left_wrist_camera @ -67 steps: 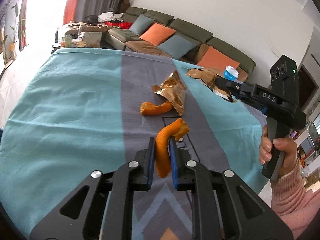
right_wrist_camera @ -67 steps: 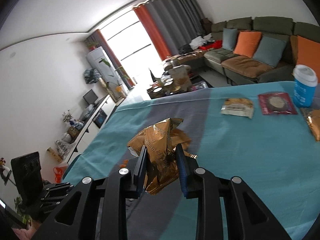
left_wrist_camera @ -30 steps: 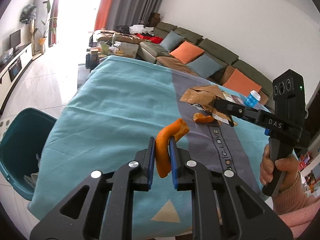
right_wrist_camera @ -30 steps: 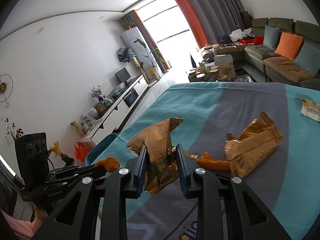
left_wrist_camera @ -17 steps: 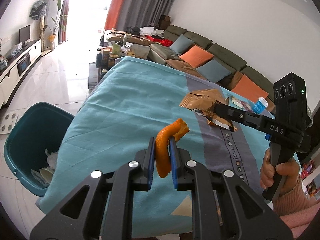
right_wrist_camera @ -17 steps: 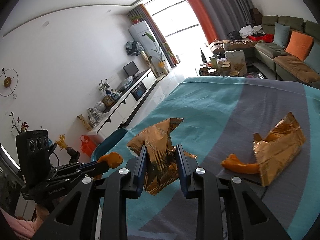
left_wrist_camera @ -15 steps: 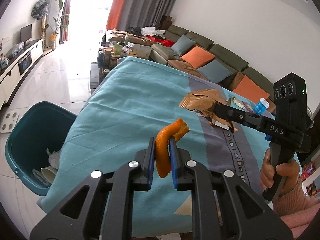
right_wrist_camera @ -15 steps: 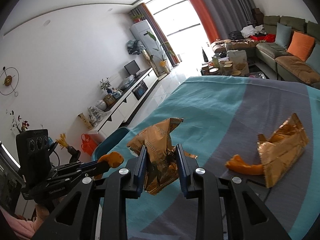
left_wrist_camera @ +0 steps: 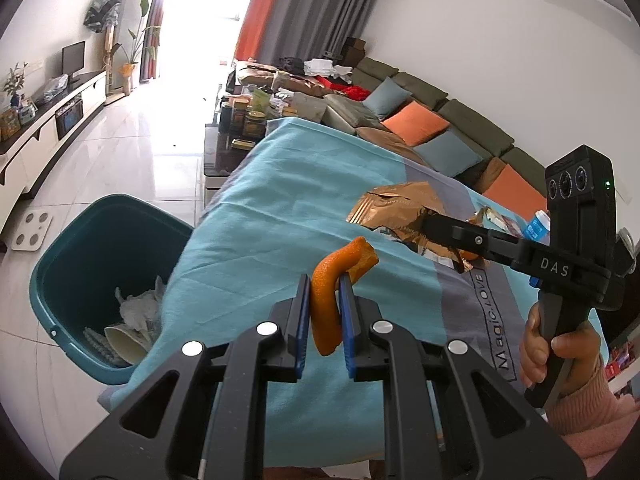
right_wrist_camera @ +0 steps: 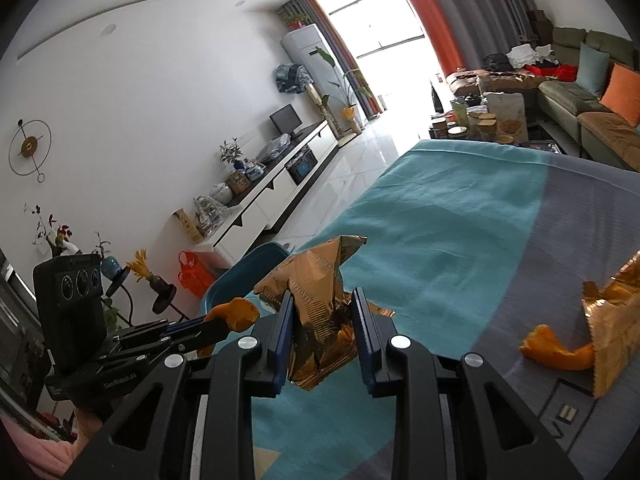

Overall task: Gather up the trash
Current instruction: 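Carry the orange peel and gold bag over the teal bin and open both tools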

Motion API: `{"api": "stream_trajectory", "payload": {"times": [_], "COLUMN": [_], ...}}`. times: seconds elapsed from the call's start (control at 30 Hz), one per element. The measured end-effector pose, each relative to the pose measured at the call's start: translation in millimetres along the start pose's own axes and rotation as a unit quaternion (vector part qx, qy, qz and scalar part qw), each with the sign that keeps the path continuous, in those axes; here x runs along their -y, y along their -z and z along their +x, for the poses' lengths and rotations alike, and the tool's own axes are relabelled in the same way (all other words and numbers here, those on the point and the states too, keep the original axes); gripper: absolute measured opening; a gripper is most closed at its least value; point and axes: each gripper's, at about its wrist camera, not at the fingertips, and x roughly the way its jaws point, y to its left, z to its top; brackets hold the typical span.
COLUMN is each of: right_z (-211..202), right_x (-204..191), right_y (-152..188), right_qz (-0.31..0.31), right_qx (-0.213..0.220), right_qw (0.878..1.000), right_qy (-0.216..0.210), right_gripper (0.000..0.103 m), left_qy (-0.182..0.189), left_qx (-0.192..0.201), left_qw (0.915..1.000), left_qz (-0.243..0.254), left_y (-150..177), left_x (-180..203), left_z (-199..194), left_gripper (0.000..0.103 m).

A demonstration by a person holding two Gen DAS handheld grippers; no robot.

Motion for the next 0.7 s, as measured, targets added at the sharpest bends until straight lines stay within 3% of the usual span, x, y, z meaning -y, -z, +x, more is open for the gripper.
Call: {"api": "stream_trajectory", "payload": {"times": [0.7], "right_z": [44], "right_x": [-37], "right_y": [-10], "right_qz": [-0.028], "right_qx": [-0.035], "right_qw": [0.999], "right_qy": [-0.030], "right_gripper": [0.027], "left_qy": [-0.048], "left_qx": [0.018], "left_qw": [0.9979], "left_qz": [-0.039], "left_y": [1], "left_x": [-45], "left_z": [-25], "left_gripper": [0.014]}}
